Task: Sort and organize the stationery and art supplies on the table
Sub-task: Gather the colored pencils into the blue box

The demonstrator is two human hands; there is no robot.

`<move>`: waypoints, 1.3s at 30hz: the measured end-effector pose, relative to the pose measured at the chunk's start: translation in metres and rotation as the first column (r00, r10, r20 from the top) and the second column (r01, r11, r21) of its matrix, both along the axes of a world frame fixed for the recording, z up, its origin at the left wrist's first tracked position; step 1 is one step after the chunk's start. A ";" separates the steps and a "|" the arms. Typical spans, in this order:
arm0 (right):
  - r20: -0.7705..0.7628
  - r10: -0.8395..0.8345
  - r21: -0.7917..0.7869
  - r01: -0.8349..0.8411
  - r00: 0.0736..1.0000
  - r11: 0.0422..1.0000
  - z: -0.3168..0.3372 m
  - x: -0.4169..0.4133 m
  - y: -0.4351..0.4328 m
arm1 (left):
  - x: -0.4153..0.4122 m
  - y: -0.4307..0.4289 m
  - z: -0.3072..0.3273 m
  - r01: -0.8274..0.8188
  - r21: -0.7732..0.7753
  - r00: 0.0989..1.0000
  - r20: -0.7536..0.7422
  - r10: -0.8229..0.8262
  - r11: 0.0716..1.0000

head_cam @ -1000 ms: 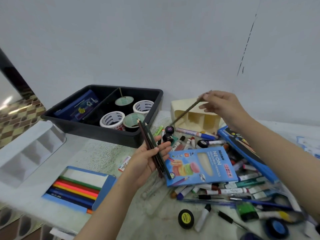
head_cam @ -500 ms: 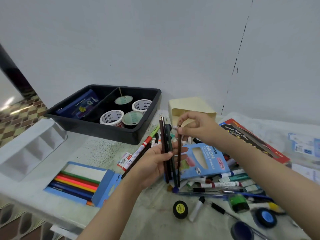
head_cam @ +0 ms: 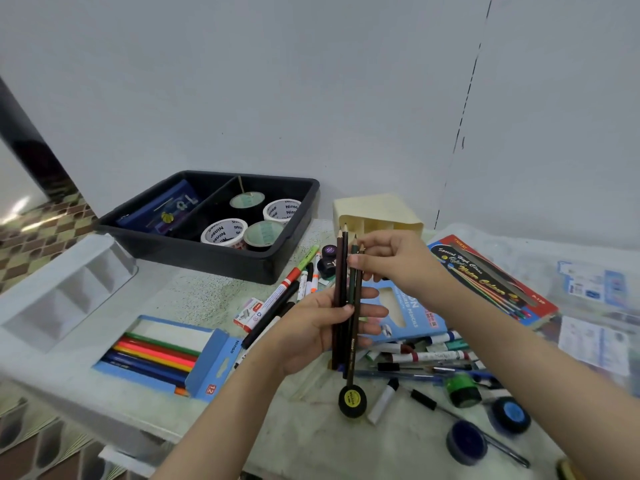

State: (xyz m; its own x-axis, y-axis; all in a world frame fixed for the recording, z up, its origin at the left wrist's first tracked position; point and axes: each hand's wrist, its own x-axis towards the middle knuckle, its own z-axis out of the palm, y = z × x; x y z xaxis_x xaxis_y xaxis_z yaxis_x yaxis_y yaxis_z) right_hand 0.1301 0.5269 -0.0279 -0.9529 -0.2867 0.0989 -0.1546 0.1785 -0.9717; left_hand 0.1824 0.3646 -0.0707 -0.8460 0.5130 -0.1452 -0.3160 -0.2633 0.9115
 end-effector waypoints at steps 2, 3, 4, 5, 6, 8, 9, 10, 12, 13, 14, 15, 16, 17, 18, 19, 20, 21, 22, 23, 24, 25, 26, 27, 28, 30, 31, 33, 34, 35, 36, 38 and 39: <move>0.016 -0.022 -0.026 0.022 1.000 0.999 0.003 0.002 0.001 | 0.003 -0.002 0.001 0.050 0.003 0.999 -0.007 -0.050 0.999; 0.023 -0.026 -0.032 0.027 0.999 0.999 0.004 0.003 0.001 | 0.004 -0.004 0.001 0.075 0.001 0.997 -0.010 -0.075 0.997; 0.027 -0.019 -0.030 0.020 0.999 0.999 0.005 0.004 0.001 | 0.006 -0.006 0.001 0.095 -0.003 0.995 -0.013 -0.095 0.995; 0.029 -0.003 -0.027 0.004 1.000 1.000 0.006 0.005 0.001 | 0.007 -0.008 0.001 0.111 -0.008 0.994 -0.012 -0.111 0.994; 0.037 0.017 -0.028 -0.016 0.999 0.999 0.007 0.007 0.001 | 0.008 -0.010 0.001 0.123 -0.008 0.992 -0.007 -0.123 0.992; 0.071 0.064 -0.039 -0.061 0.995 0.997 0.010 0.010 -0.001 | 0.011 -0.017 0.001 0.140 -0.001 0.990 0.011 -0.140 0.990; 0.091 0.092 -0.042 -0.089 0.992 0.995 0.011 0.011 -0.003 | 0.012 -0.021 0.002 0.149 -0.002 0.989 0.015 -0.149 0.989; 0.107 0.125 -0.039 -0.122 0.986 0.992 0.013 0.013 -0.005 | 0.013 -0.026 0.002 0.161 -0.010 0.987 0.014 -0.161 0.987; 0.125 0.196 -0.023 -0.195 0.972 0.981 0.018 0.014 -0.010 | 0.015 -0.038 0.002 0.190 -0.041 0.982 0.009 -0.189 0.981; 0.134 0.229 -0.013 -0.229 0.964 0.973 0.021 0.015 -0.014 | 0.016 -0.045 0.002 0.208 -0.056 0.978 0.009 -0.207 0.977; 0.145 0.258 0.000 -0.260 0.955 0.965 0.023 0.016 -0.019 | 0.016 -0.052 0.003 0.229 -0.067 0.973 0.009 -0.229 0.971; 0.154 0.281 0.015 -0.287 0.947 0.958 0.025 0.017 -0.024 | 0.016 -0.060 0.004 0.254 -0.075 0.967 0.012 -0.254 0.964; 0.159 0.297 0.032 -0.305 0.942 0.952 0.026 0.018 -0.031 | 0.015 -0.068 0.004 0.279 -0.084 0.960 0.016 -0.278 0.957; 0.161 0.305 0.044 -0.316 0.939 0.948 0.027 0.018 -0.038 | 0.015 -0.077 0.006 0.300 -0.094 0.954 0.021 -0.299 0.949; 0.164 0.307 0.050 -0.319 0.937 0.947 0.028 0.018 -0.046 | 0.014 -0.086 0.007 0.314 -0.110 0.949 0.028 -0.313 0.943; 0.169 0.307 0.044 -0.319 0.937 0.947 0.028 0.018 -0.054 | 0.013 -0.095 0.009 0.324 -0.128 0.946 0.036 -0.322 0.937; 0.176 0.309 0.028 -0.318 0.935 0.948 0.029 0.019 -0.062 | 0.011 -0.106 0.010 0.333 -0.142 0.943 0.040 -0.331 0.932; 0.182 0.312 0.009 -0.318 0.933 0.948 0.029 0.019 -0.071 | 0.011 -0.116 0.011 0.344 -0.150 0.939 0.041 -0.342 0.927; 0.186 0.312 -0.008 -0.316 0.932 0.949 0.029 0.019 -0.080 | 0.010 -0.127 0.013 0.347 -0.153 0.938 0.038 -0.346 0.925; 0.186 0.306 -0.024 -0.307 0.934 0.951 0.028 0.019 -0.090 | 0.009 -0.138 0.014 0.332 -0.159 0.943 0.035 -0.331 0.930; 0.186 0.293 -0.041 -0.291 0.938 0.956 0.026 0.019 -0.100 | 0.009 -0.148 0.015 0.297 -0.166 0.955 0.031 -0.296 0.940; 0.185 0.275 -0.063 -0.268 0.943 0.961 0.024 0.019 -0.110 | 0.009 -0.159 0.015 0.245 -0.175 0.970 0.030 -0.243 0.954; 0.185 0.254 -0.083 -0.242 0.949 0.967 0.021 0.019 -0.119 | 0.009 -0.171 0.016 0.185 -0.196 0.983 0.020 -0.185 0.963; 0.183 0.232 -0.099 -0.217 0.955 0.971 0.019 0.019 -0.128 | 0.009 -0.182 0.016 0.123 -0.237 0.992 -0.003 -0.128 0.964; 0.183 0.210 -0.113 -0.192 0.960 0.975 0.016 0.019 -0.136 | 0.008 -0.194 0.016 0.058 -0.299 0.997 -0.039 -0.073 0.952; 0.196 0.162 -0.156 -0.133 0.967 0.979 0.009 0.020 -0.151 | 0.006 -0.218 0.014 -0.102 -0.439 0.989 -0.143 0.043 0.893; 0.206 0.131 -0.181 -0.094 0.970 0.979 0.004 0.020 -0.158 | 0.006 -0.230 0.013 -0.192 -0.489 0.974 -0.199 0.105 0.851; 0.223 0.052 -0.222 -0.001 0.974 0.975 -0.006 0.022 -0.170 | 0.005 -0.252 0.007 -0.332 -0.555 0.932 -0.315 0.178 0.762; 0.231 0.008 -0.236 0.048 0.973 0.971 -0.011 0.023 -0.175 | 0.005 -0.263 0.004 -0.368 -0.597 0.916 -0.365 0.168 0.712; 0.241 -0.040 -0.242 0.099 0.970 0.965 -0.017 0.024 -0.181 | 0.005 -0.274 0.000 -0.378 -0.648 0.909 -0.396 0.131 0.662; 0.249 -0.087 -0.247 0.150 0.965 0.957 -0.022 0.026 -0.186 | 0.005 -0.285 -0.005 -0.365 -0.702 0.911 -0.405 0.079 0.612; 0.255 -0.173 -0.244 0.236 0.951 0.941 -0.033 0.029 -0.195 | 0.005 -0.304 -0.014 -0.293 -0.798 0.932 -0.362 -0.030 0.526; 0.254 -0.206 -0.233 0.267 0.945 0.935 -0.038 0.030 -0.199 | 0.005 -0.312 -0.019 -0.244 -0.830 0.941 -0.328 -0.085 0.503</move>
State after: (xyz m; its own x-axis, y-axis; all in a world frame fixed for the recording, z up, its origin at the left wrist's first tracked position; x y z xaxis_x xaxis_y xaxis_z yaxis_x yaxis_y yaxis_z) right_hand 0.1603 0.3280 -0.0657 -0.9957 -0.0432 -0.0823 0.0856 -0.0812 -0.9930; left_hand 0.1870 0.0528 -0.0893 -0.9552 0.2051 -0.2135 -0.0183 0.6788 0.7341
